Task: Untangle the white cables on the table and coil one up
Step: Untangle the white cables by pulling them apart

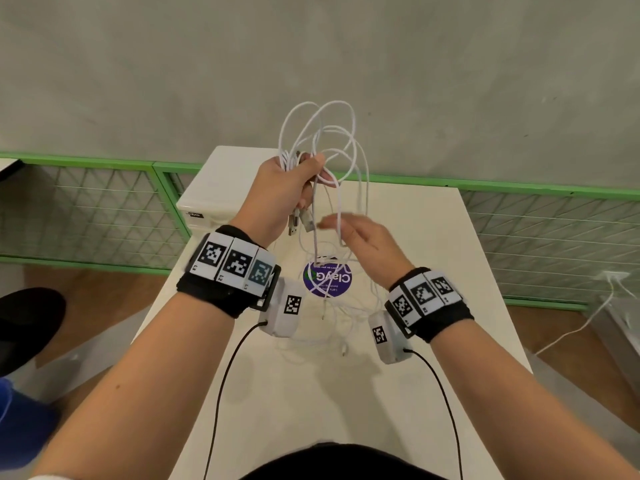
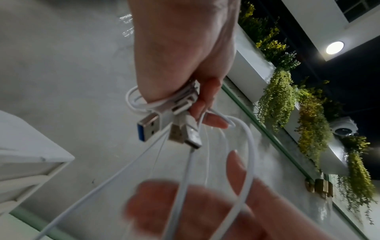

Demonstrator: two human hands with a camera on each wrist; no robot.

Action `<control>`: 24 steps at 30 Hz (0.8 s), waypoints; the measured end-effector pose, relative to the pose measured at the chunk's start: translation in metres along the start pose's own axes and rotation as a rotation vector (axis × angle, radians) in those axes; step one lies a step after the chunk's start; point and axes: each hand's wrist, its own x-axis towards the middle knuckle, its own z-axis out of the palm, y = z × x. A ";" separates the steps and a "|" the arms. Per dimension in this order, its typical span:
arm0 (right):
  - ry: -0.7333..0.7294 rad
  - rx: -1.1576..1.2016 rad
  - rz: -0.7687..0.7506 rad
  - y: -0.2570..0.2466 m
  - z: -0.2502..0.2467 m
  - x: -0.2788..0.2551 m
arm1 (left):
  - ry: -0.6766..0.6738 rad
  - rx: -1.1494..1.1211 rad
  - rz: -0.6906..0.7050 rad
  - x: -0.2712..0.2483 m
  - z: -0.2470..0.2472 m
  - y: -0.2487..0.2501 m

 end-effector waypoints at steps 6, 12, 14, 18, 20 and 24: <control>-0.289 0.086 0.306 0.026 0.007 -0.026 | 0.210 0.061 0.030 0.016 -0.023 0.008; -0.329 -0.250 0.526 0.078 -0.032 -0.042 | 0.504 -0.010 0.023 0.028 -0.065 0.017; -0.291 -0.317 0.585 0.091 -0.046 -0.042 | 0.509 0.000 0.020 0.029 -0.068 0.017; 0.012 -0.286 0.639 0.089 -0.068 -0.031 | 0.507 0.013 0.032 0.032 -0.066 0.008; 0.201 0.031 0.669 0.077 -0.074 -0.026 | 0.506 0.038 0.017 0.033 -0.066 0.003; 0.321 0.339 0.612 0.053 -0.086 -0.014 | 0.519 0.128 0.024 0.035 -0.068 -0.007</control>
